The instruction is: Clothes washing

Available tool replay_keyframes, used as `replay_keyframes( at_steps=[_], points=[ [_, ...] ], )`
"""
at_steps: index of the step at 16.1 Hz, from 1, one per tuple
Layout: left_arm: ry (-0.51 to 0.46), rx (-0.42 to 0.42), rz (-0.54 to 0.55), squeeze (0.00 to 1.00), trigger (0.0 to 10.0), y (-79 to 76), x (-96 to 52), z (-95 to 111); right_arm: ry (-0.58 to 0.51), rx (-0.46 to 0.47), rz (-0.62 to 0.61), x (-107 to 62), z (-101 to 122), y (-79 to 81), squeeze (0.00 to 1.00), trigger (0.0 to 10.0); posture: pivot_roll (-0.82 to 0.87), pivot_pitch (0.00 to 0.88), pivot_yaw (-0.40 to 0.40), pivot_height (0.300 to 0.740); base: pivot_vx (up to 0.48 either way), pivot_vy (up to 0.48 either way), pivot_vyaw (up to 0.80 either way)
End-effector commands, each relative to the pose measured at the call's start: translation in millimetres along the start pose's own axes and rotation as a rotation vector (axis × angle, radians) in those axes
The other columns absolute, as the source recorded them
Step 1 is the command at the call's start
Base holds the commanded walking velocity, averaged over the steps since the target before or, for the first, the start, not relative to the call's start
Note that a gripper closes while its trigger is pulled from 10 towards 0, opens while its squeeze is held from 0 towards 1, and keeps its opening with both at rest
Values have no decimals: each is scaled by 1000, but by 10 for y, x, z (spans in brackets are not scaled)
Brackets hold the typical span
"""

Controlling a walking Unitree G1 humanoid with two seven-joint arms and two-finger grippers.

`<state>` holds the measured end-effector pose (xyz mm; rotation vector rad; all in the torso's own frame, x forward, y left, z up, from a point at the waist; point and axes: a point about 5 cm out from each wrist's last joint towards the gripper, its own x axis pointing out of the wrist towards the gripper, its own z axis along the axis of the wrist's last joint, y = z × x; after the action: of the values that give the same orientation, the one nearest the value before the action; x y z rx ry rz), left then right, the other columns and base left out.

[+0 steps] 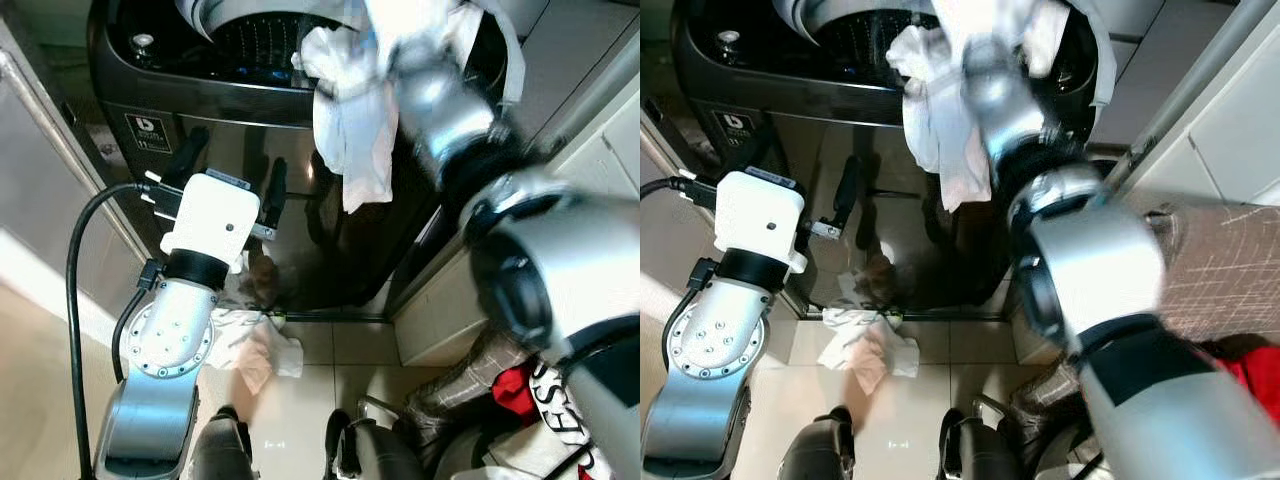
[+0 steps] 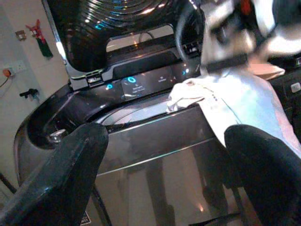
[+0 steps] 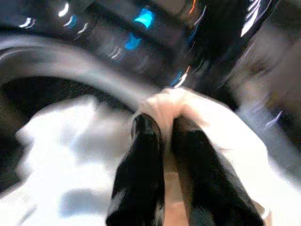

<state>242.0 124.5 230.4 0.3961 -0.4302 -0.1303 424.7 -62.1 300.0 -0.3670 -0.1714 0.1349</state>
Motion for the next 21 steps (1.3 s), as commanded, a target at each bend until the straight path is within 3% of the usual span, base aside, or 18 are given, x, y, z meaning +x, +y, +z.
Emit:
replay_keyframes(
  at_steps=[1, 3, 6, 7, 8, 9, 10, 11, 12, 13, 14, 15, 16, 18, 19, 21],
  points=[
    [8, -1, -13, 0, 10000, -49, -18, -22, 78, 161, 54, -11, -113, 29, 1000, 10000, 215, 181, -140, 740, 0, 0, 0],
    [11, 1, -15, 0, 10000, -50, -19, -27, 100, 280, 96, -19, -140, 90, 1000, 10000, 213, 181, -138, 740, 0, 0, 0],
    [11, 0, -20, 0, 10000, -54, -14, -30, 74, 656, 136, 3, 18, 99, 1000, 10000, 211, 181, -136, 740, 0, 0, 0],
    [10, 0, -20, 0, 10000, -55, -12, -30, 11, 671, 141, 17, 136, 59, 1000, 10000, 209, 179, -136, 740, 0, 0, 0],
    [9, 1, -18, 0, 10000, -53, -9, -30, -62, 585, 134, 26, 257, 6, 1000, 10000, 209, 179, -136, 740, 0, 0, 0],
    [9, 5, -11, 0, 10000, -49, 1, -40, -188, 335, 51, 23, 436, -107, 1000, 10000, 203, 165, -146, 740, 0, 0, 0],
    [9, 6, -9, 0, 10000, -48, 4, -43, -207, 288, 33, 20, 453, -123, 1000, 10000, 203, 165, -146, 740, 0, 0, 0],
    [8, 7, -2, 0, 10000, -39, 10, -46, -263, 179, 26, -4, 432, -85, 0, 10000, 198, 157, -146, 740, 0, 0, 0],
    [10, 7, 1, 0, 10000, -27, 18, -66, -316, 118, 47, -61, 269, 17, 0, 10000, 182, 147, -143, 740, 0, 0, 0],
    [11, 6, 1, 0, 10000, -25, 19, -71, -317, 116, 52, -78, 200, 41, 0, 10000, 174, 143, -138, 740, 0, 0, 0],
    [11, 4, -6, 0, 10000, -33, 25, -81, -320, 115, 70, -140, -6, 117, 0, 10000, 160, 136, -135, 740, 0, 0, 0],
    [6, 1, -19, 0, 10000, -51, 35, -78, -288, 148, 92, -231, -295, 204, 0, 10000, 156, 137, -133, 740, 0, 0, 0],
    [-1, -1, -27, 0, 10000, -54, 45, -70, -267, 173, 123, -441, -696, 342, 0, 10000, 152, 138, -124, 740, 0, 0, 0],
    [-2, -1, -26, 0, 10000, -31, 44, -70, -282, 159, 126, -556, -818, 405, 0, 10000, 144, 145, -114, 740, 0, 0, 0],
    [2, 0, -49, 0, 10000, -11, 16, -78, -298, 154, 99, -841, -1037, 444, 0, 10000, 125, 165, -85, 740, 0, 0, 0],
    [-2, -9, -70, 0, 10000, -30, 14, -57, -230, 147, 99, -964, -1271, 515, 0, 10000, 116, 190, -56, 740, 0, 0, 0]
  ],
)
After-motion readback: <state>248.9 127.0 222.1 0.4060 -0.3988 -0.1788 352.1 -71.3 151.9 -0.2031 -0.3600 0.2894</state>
